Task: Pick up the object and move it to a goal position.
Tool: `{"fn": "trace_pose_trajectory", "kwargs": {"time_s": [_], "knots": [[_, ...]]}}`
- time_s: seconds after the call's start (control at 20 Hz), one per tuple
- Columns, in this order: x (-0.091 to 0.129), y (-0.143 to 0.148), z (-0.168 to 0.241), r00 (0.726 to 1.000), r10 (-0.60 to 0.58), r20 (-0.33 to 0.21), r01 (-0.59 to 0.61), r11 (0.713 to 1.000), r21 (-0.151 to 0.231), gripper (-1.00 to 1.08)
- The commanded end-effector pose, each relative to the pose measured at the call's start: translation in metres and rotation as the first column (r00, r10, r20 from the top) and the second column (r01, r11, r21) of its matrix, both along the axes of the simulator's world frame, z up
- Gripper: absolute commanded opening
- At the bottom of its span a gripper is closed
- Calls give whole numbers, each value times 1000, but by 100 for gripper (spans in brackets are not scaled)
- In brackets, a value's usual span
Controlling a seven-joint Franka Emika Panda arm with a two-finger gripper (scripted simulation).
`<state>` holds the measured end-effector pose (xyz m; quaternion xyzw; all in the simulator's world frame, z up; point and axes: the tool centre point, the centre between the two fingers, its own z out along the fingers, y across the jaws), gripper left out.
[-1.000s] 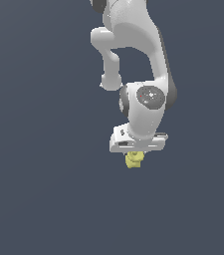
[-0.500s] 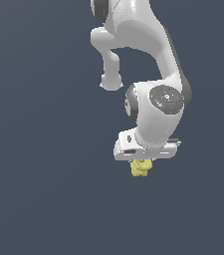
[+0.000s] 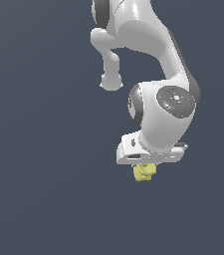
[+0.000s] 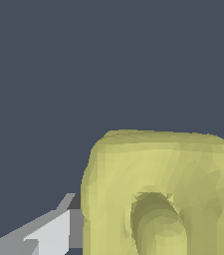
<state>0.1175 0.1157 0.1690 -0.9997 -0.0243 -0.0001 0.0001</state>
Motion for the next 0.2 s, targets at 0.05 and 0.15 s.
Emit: {"fn": "trace_pose_trajectory", "kwargs": {"time_s": [0.05, 0.15], "knots": [[3, 1, 2, 1000, 0, 0, 0, 1000, 0, -100], [3, 1, 2, 1000, 0, 0, 0, 1000, 0, -100]]}}
